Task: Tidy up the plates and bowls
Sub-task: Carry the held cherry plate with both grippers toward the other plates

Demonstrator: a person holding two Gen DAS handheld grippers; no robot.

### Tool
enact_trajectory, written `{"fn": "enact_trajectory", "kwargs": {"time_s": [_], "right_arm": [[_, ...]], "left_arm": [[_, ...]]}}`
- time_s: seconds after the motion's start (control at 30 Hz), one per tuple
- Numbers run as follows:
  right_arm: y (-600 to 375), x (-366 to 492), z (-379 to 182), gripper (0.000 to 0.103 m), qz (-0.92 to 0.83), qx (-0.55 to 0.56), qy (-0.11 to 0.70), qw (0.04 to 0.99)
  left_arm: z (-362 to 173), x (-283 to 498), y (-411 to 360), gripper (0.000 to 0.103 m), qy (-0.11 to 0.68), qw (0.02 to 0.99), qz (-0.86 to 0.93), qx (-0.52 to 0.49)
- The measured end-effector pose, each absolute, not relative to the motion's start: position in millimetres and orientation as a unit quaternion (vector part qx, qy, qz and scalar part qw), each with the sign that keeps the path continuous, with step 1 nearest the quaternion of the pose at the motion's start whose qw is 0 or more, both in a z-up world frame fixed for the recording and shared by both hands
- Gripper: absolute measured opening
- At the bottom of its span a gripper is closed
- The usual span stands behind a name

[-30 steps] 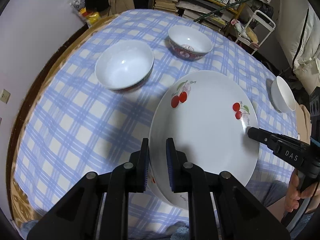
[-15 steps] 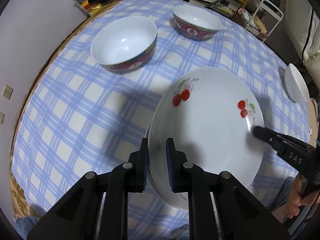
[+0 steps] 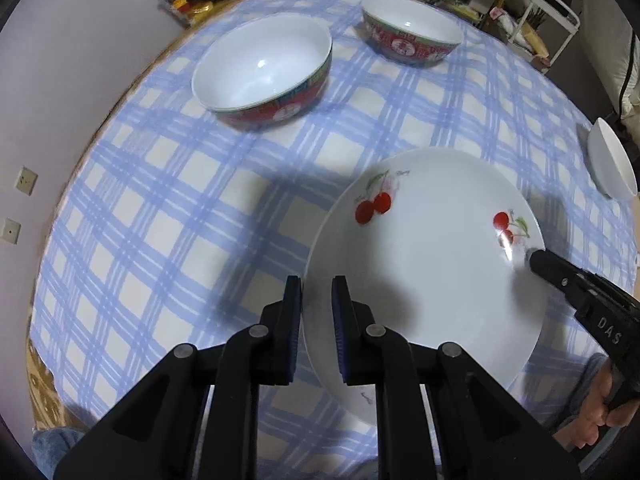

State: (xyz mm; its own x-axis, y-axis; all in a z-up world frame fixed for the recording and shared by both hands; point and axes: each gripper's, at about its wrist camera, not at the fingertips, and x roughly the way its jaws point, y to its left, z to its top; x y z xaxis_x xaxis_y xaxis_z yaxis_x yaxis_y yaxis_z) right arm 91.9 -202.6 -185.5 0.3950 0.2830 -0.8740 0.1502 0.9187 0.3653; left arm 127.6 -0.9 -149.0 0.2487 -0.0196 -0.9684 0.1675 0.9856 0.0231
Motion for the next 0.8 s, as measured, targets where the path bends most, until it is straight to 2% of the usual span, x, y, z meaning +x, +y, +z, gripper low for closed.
{"fn": "enact_trajectory", "kwargs": {"time_s": [0.43,0.8], "right_arm": [[-200,87,-185,0.01,0.035,0.182,0.538,0.822],[-201,88,-183,0.01,0.036,0.179,0.54,0.822]], "left_arm": [[-154,119,-5,0.017,0.618,0.779,-0.048,0.088],[-138,110,1,0.016,0.602,0.794,-0.042,0.079]]}}
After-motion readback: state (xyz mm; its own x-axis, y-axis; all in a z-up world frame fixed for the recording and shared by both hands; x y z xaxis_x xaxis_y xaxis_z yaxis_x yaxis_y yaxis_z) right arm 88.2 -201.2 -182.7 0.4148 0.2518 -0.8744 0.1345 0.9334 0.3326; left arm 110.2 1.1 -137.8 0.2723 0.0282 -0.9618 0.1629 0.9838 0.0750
